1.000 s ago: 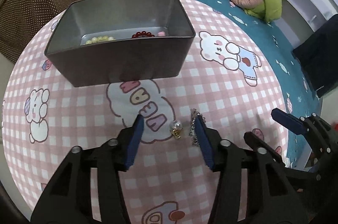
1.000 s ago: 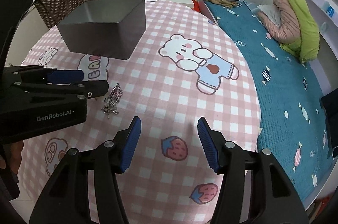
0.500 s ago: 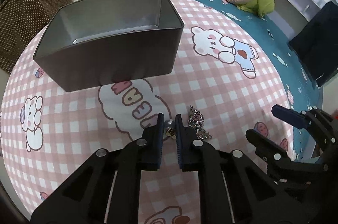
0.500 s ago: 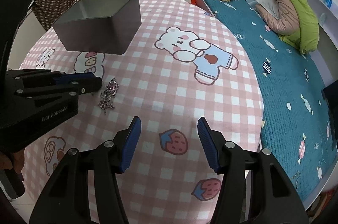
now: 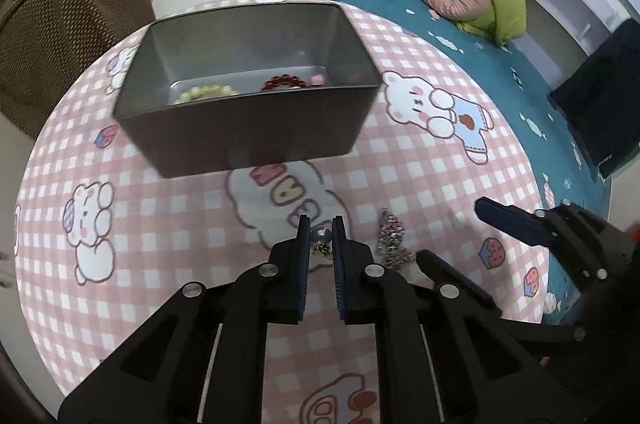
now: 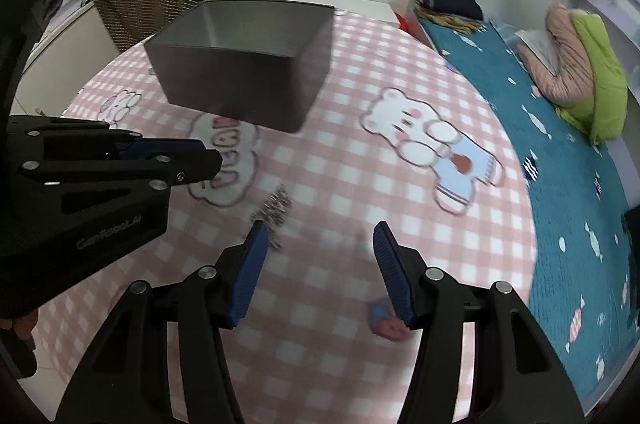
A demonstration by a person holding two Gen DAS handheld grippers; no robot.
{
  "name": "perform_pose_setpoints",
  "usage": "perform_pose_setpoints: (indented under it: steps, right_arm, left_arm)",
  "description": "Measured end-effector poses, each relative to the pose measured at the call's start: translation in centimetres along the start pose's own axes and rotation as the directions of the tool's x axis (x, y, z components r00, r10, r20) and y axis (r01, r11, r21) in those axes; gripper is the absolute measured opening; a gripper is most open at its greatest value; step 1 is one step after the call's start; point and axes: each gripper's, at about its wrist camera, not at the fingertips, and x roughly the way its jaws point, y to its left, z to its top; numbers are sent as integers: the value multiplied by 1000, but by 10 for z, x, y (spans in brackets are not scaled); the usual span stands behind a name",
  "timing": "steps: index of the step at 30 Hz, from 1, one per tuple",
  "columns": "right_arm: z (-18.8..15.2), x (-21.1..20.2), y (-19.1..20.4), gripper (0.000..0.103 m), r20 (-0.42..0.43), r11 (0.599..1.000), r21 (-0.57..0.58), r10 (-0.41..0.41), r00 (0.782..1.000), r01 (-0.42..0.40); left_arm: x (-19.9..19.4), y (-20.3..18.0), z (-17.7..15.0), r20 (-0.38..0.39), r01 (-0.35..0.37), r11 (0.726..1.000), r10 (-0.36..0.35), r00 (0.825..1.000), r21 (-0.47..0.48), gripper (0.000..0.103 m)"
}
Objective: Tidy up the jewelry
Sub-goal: 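Grasp the pearl earring with the left gripper while the right gripper grasps the silver chain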
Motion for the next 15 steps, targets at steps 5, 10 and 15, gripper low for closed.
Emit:
perform_pose_setpoints:
  steps: [5, 10, 15]
  right_arm:
    - [9, 10, 18, 50, -2, 1000, -29, 12, 1000, -12]
    - [12, 21, 29, 43, -28, 1000, -21, 10, 1000, -11]
    - [11, 24, 31, 29, -29, 1000, 22, 15, 999, -14]
  left_arm:
    - [-7, 19, -1, -3, -2, 1000, 2, 1000, -31, 11]
    - [-11, 34, -7, -6, -8, 999, 8, 1000, -48, 11]
    - [-12, 42, -11, -10, -5, 999, 5, 1000, -42, 11]
